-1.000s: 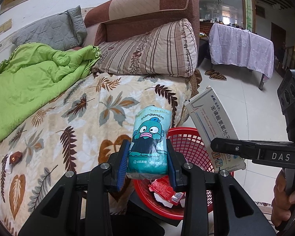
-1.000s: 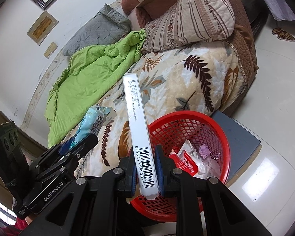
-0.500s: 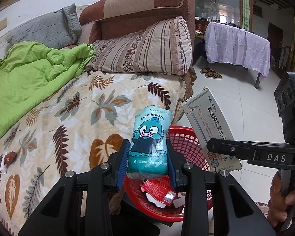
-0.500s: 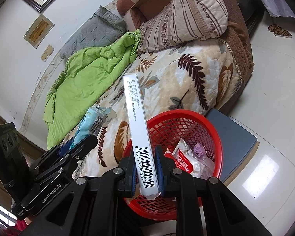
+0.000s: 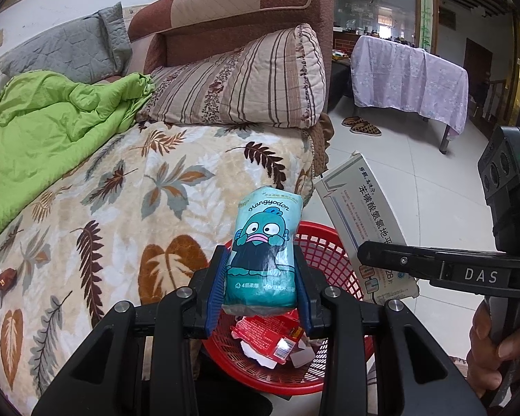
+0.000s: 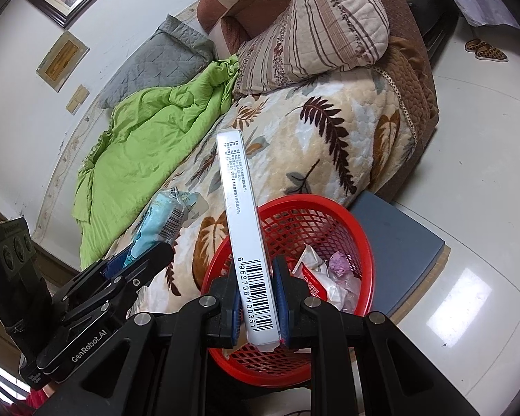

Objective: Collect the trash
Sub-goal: 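Carry the teal packet and medicine box over the red basket with both tools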

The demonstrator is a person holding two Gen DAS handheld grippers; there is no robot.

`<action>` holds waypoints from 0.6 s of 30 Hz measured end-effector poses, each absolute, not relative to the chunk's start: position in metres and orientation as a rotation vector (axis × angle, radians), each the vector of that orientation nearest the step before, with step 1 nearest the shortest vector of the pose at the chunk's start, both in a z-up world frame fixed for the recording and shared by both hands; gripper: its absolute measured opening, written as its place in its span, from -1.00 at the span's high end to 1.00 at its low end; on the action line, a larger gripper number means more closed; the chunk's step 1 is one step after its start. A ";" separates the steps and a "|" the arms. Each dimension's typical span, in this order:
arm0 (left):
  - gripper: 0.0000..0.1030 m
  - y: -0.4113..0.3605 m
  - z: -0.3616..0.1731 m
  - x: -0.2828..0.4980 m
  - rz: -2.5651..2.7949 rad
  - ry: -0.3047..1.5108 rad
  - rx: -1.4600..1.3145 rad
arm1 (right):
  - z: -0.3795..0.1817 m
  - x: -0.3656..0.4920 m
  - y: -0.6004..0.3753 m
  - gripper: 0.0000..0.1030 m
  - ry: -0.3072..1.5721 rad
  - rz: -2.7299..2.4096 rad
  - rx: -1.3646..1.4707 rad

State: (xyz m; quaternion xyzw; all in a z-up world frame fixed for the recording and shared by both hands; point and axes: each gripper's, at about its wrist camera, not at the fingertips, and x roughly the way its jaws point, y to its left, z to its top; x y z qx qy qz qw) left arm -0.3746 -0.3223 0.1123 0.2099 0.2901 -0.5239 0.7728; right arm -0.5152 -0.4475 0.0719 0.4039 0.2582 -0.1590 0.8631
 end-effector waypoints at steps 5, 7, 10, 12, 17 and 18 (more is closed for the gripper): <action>0.34 -0.324 0.110 -0.375 -1.141 0.636 0.459 | 0.072 -0.516 -0.448 0.64 0.542 -0.334 0.850; 0.34 -0.325 0.109 -0.375 -1.144 0.641 0.462 | 0.071 -0.517 -0.449 0.64 0.545 -0.337 0.854; 0.34 -0.326 0.108 -0.377 -1.150 0.645 0.464 | 0.069 -0.517 -0.449 0.63 0.548 -0.341 0.858; 0.33 -0.327 0.107 -0.378 -1.152 0.647 0.466 | 0.069 -0.516 -0.450 0.63 0.550 -0.342 0.859; 0.33 -0.328 0.106 -0.379 -1.156 0.652 0.471 | 0.068 -0.515 -0.448 0.62 0.551 -0.343 0.860; 0.32 -0.329 0.106 -0.379 -1.155 0.652 0.470 | 0.068 -0.515 -0.449 0.62 0.552 -0.344 0.862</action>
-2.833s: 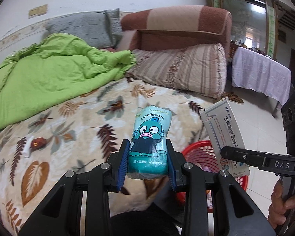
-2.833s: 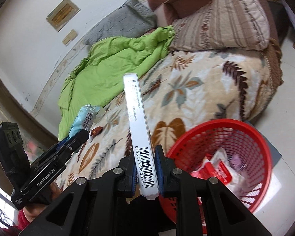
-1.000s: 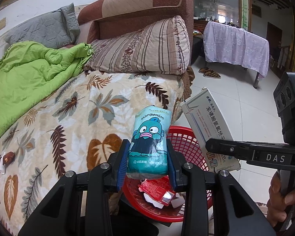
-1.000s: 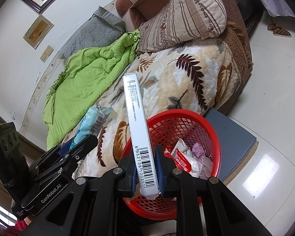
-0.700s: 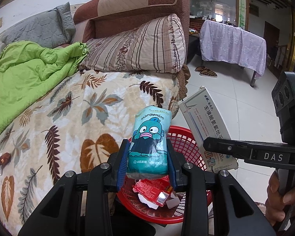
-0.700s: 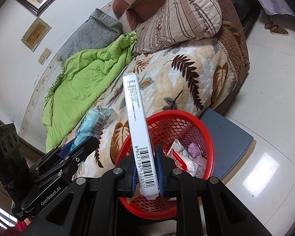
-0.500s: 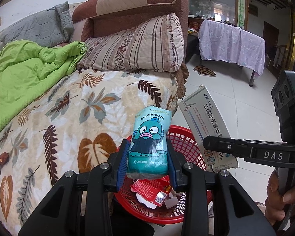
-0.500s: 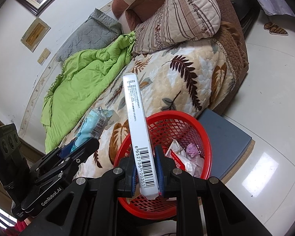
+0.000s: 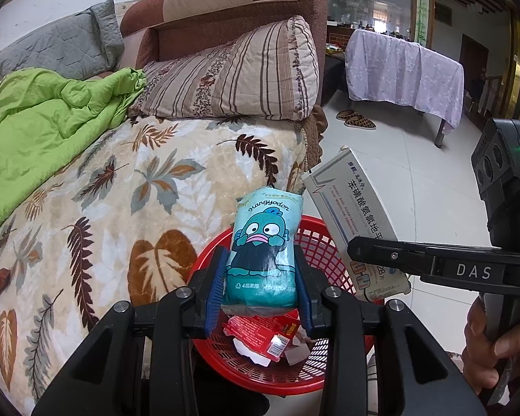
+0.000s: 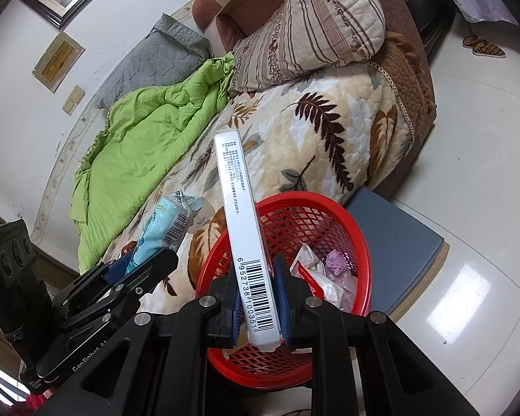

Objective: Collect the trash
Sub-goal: 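Carry the teal packet and medicine box over the red basket with both tools, then open both tools to drop the packet and medicine box into the basket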

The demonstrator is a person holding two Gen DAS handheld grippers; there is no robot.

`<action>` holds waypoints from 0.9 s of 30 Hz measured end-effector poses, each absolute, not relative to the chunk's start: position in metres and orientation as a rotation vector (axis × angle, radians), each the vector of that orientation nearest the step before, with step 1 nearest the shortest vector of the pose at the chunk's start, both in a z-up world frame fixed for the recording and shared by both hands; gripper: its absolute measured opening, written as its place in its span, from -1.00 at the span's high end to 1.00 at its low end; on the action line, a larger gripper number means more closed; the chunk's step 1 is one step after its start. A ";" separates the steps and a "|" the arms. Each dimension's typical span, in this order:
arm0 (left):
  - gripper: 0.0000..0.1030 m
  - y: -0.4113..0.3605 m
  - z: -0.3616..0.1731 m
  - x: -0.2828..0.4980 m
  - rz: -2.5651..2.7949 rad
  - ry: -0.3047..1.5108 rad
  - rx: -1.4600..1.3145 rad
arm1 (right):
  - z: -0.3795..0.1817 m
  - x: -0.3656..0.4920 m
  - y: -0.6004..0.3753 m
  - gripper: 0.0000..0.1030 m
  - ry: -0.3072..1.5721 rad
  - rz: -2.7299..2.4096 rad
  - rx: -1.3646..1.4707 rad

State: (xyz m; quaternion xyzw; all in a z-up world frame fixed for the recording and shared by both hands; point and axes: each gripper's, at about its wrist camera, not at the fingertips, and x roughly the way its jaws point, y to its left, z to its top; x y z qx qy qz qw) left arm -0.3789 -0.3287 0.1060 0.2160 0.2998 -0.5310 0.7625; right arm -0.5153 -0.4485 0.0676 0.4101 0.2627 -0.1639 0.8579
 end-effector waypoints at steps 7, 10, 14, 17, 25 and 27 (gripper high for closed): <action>0.30 -0.329 0.106 -0.379 -1.158 0.651 0.469 | 0.066 -0.513 -0.449 0.60 0.555 -0.349 0.866; 0.28 -0.329 0.106 -0.380 -1.157 0.652 0.469 | 0.066 -0.513 -0.449 0.60 0.554 -0.348 0.866; 0.25 -0.330 0.106 -0.381 -1.163 0.650 0.467 | 0.067 -0.514 -0.449 0.57 0.552 -0.348 0.864; 0.16 -0.330 0.106 -0.385 -1.176 0.644 0.467 | 0.068 -0.515 -0.451 0.48 0.549 -0.355 0.862; 0.06 -0.329 0.110 -0.387 -1.168 0.635 0.461 | 0.074 -0.519 -0.453 0.28 0.525 -0.367 0.856; 0.02 -0.328 0.112 -0.388 -1.163 0.629 0.456 | 0.076 -0.520 -0.453 0.28 0.522 -0.369 0.854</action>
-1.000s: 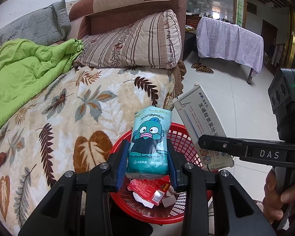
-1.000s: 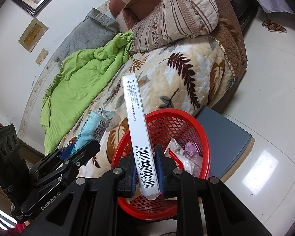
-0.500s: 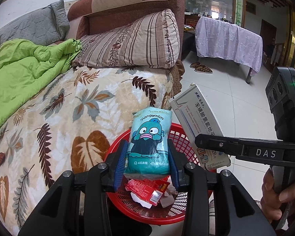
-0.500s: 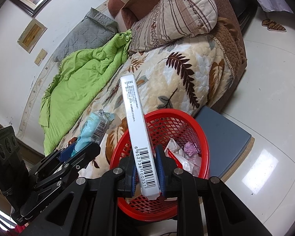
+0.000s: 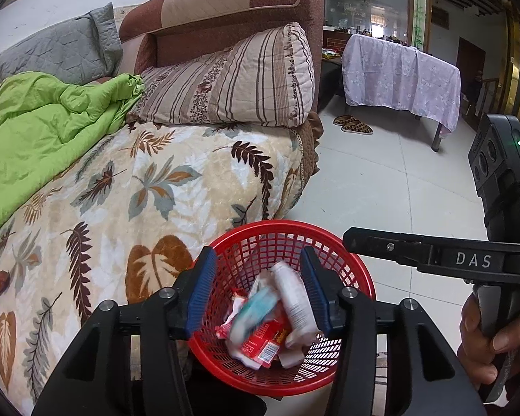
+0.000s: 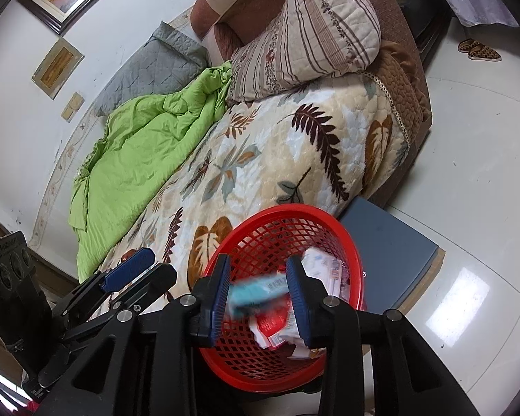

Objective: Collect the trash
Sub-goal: 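Open both tools to drop the packet and medicine box into the basket, then move both empty tools back over the dropper bottle and red snack packet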

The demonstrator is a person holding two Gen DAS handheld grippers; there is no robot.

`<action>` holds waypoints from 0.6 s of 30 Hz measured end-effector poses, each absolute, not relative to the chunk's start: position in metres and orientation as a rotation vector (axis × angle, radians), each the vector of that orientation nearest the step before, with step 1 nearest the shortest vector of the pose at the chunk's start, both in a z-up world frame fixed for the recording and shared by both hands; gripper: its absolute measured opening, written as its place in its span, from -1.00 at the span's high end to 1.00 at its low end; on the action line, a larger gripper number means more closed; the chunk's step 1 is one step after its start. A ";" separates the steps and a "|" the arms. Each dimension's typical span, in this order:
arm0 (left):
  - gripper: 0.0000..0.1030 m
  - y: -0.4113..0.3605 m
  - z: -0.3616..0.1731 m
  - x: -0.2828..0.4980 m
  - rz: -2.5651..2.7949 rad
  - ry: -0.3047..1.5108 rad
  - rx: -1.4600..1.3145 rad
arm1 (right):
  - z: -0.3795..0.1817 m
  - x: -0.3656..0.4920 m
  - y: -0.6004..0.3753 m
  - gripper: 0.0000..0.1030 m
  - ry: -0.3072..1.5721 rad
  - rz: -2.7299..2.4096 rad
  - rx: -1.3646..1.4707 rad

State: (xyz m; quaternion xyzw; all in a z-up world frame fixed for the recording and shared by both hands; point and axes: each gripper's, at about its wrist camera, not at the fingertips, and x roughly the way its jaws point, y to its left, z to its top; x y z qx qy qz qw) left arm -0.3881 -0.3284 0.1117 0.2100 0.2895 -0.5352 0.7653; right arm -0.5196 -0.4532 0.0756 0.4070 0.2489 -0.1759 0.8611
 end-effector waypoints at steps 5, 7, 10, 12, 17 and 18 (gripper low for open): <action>-0.13 -0.322 0.117 -0.385 -1.152 0.614 0.446 | 0.081 -0.520 -0.452 0.28 0.516 -0.374 0.842; -0.17 -0.320 0.119 -0.383 -1.149 0.610 0.439 | 0.083 -0.519 -0.452 0.28 0.515 -0.375 0.839; -0.19 -0.315 0.123 -0.381 -1.138 0.601 0.427 | 0.086 -0.519 -0.451 0.24 0.514 -0.376 0.835; -0.20 -0.313 0.124 -0.379 -1.131 0.598 0.420 | 0.088 -0.518 -0.450 0.17 0.512 -0.377 0.832; -0.23 -0.301 0.132 -0.369 -1.099 0.588 0.390 | 0.098 -0.513 -0.444 0.08 0.510 -0.374 0.811; -0.26 -0.298 0.133 -0.366 -1.091 0.586 0.383 | 0.100 -0.511 -0.442 0.05 0.510 -0.373 0.806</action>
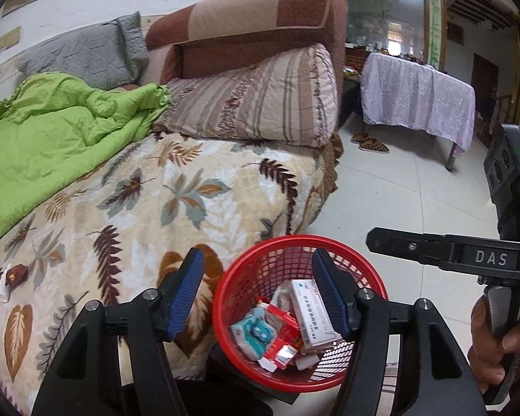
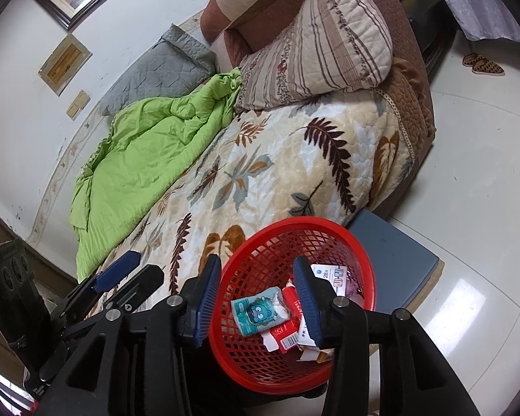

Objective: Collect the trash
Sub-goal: 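Move both empty tools back over the dropper bottle and red snack packet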

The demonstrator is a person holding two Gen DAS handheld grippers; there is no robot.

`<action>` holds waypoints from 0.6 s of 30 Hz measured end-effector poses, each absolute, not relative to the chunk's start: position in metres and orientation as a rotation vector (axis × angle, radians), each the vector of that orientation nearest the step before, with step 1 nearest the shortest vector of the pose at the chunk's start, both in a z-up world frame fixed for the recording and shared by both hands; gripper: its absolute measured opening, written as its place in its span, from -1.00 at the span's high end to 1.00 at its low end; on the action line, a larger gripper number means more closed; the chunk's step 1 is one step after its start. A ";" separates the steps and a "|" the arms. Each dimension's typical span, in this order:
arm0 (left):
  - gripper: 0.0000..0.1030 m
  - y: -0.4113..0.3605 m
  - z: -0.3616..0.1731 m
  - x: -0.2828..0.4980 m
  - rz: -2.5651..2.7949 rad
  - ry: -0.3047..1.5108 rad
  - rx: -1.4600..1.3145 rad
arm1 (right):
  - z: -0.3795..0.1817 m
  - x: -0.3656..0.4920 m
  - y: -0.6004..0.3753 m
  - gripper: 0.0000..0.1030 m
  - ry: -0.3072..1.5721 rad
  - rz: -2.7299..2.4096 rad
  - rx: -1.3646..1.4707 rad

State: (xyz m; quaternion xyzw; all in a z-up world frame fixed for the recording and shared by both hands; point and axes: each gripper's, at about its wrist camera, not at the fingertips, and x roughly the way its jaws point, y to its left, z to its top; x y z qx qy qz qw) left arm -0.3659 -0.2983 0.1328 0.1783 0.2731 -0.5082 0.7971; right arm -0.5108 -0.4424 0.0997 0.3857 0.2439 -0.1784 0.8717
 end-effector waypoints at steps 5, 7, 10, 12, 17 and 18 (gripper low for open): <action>-0.33 -0.282 0.140 -0.351 -1.042 0.572 0.348 | 0.110 -0.501 -0.437 0.00 0.509 -0.364 0.779; -0.34 -0.275 0.142 -0.344 -1.024 0.572 0.336 | 0.116 -0.496 -0.435 0.00 0.506 -0.358 0.768; -0.34 -0.262 0.144 -0.331 -0.990 0.576 0.309 | 0.124 -0.488 -0.430 -0.01 0.505 -0.347 0.744; -0.35 -0.255 0.145 -0.324 -0.968 0.578 0.295 | 0.128 -0.482 -0.426 -0.01 0.507 -0.340 0.733; -0.35 -0.232 0.148 -0.299 -0.904 0.578 0.246 | 0.136 -0.461 -0.415 -0.02 0.522 -0.310 0.702; -0.35 -0.225 0.149 -0.292 -0.885 0.578 0.233 | 0.137 -0.454 -0.412 -0.02 0.527 -0.300 0.694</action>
